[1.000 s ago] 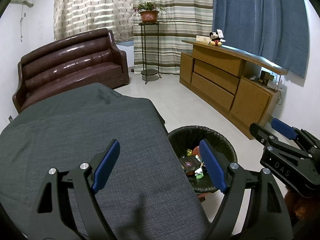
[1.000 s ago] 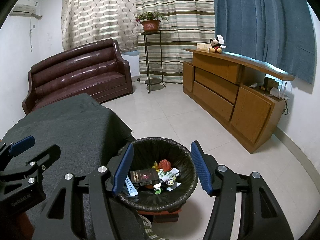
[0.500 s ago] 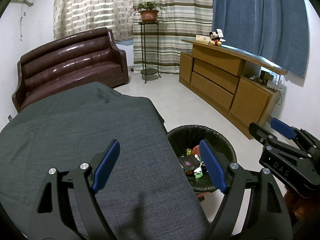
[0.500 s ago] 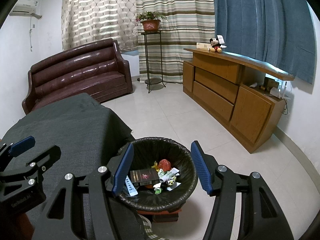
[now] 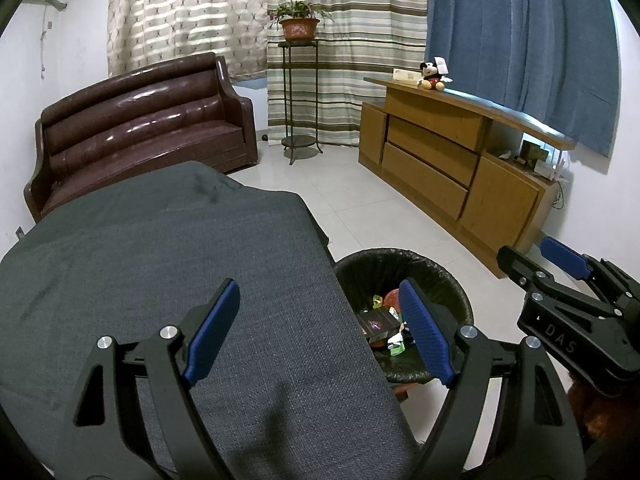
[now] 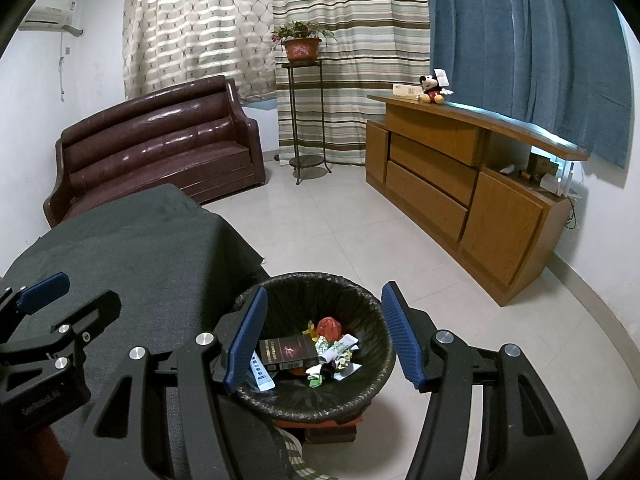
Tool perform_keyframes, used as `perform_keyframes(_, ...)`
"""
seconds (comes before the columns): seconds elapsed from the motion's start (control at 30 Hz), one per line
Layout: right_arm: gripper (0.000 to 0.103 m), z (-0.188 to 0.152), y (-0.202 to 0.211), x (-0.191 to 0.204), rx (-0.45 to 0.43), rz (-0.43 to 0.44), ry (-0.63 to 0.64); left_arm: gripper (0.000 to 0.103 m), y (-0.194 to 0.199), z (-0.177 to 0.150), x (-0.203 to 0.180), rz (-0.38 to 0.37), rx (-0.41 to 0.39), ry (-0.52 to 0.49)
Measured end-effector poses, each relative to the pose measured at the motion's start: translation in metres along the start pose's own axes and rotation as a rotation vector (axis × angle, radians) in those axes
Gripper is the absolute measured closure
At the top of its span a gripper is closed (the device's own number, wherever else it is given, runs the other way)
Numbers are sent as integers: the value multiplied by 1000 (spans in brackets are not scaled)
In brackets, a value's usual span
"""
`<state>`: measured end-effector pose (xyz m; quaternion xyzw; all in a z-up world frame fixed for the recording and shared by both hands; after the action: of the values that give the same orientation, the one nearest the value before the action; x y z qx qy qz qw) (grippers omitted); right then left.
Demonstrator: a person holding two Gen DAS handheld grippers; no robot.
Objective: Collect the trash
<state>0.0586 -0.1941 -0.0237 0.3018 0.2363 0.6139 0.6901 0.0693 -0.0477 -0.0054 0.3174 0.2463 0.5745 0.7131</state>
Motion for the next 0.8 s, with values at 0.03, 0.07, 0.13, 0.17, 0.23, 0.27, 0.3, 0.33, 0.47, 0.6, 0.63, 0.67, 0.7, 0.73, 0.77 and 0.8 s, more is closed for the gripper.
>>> perform_keyframes(0.03, 44, 0, 0, 0, 0, 0, 0, 23, -1, 1, 0, -1, 1, -1)
perform_keyframes(0.07, 44, 0, 0, 0, 0, 0, 1, 23, -1, 1, 0, 0, 2, -2)
perform_keyframes(0.13, 44, 0, 0, 1, 1, 0, 2, 21, 1, -4, -3, -1, 2, -6)
perform_keyframes(0.17, 44, 0, 0, 1, 0, 0, 1, 18, 3, -6, -3, -2, 4, -6)
perform_keyframes(0.23, 44, 0, 0, 1, 0, 0, 0, 16, 3, -8, -6, 1, 3, -5)
perform_keyframes(0.27, 44, 0, 0, 1, 0, 0, 0, 15, 3, -8, -5, 9, 6, -4)
perform_keyframes(0.3, 44, 0, 1, 1, 1, -1, 0, 15, 4, -9, -6, 17, 6, -4)
perform_keyframes(0.33, 44, 1, 1, 1, 1, 0, 0, 14, 4, -10, -6, 22, 5, -4)
perform_keyframes(0.47, 44, 1, 1, 1, 1, 0, 1, 13, 5, -12, -11, 17, 1, -5)
perform_keyframes(0.6, 44, 1, 1, 1, 2, 0, 0, 12, 10, -14, -17, 17, -11, -20)
perform_keyframes(0.63, 44, 1, 1, 1, 2, 0, 0, 12, 11, -16, -18, 14, -12, -22)
perform_keyframes(0.67, 44, 1, 1, 1, 2, 0, 1, 12, 10, -14, -18, 11, -12, -22)
perform_keyframes(0.7, 44, 1, 1, 1, 1, 0, 1, 12, 12, -17, -20, 4, -13, -22)
perform_keyframes(0.73, 44, 1, 1, 1, 2, 0, 0, 12, 13, -18, -21, 1, -12, -21)
perform_keyframes(0.77, 44, 1, 1, 1, 2, 0, 0, 12, 14, -19, -22, -4, -11, -20)
perform_keyframes(0.8, 44, 1, 1, 2, 1, -1, 0, 12, 14, -19, -21, -4, -11, -20)
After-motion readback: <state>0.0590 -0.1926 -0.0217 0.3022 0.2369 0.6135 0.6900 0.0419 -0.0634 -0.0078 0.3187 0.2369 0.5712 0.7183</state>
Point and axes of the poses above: each gripper's, at about its wrist camera, not at the fingertips, and y roughly against the way its jaws point, x to its left, z to its top, the point moved 7 cm from there along -y, roughly the way its jaws point, and after that the axes turned 12 degrees about x, right-handed, at the moved point
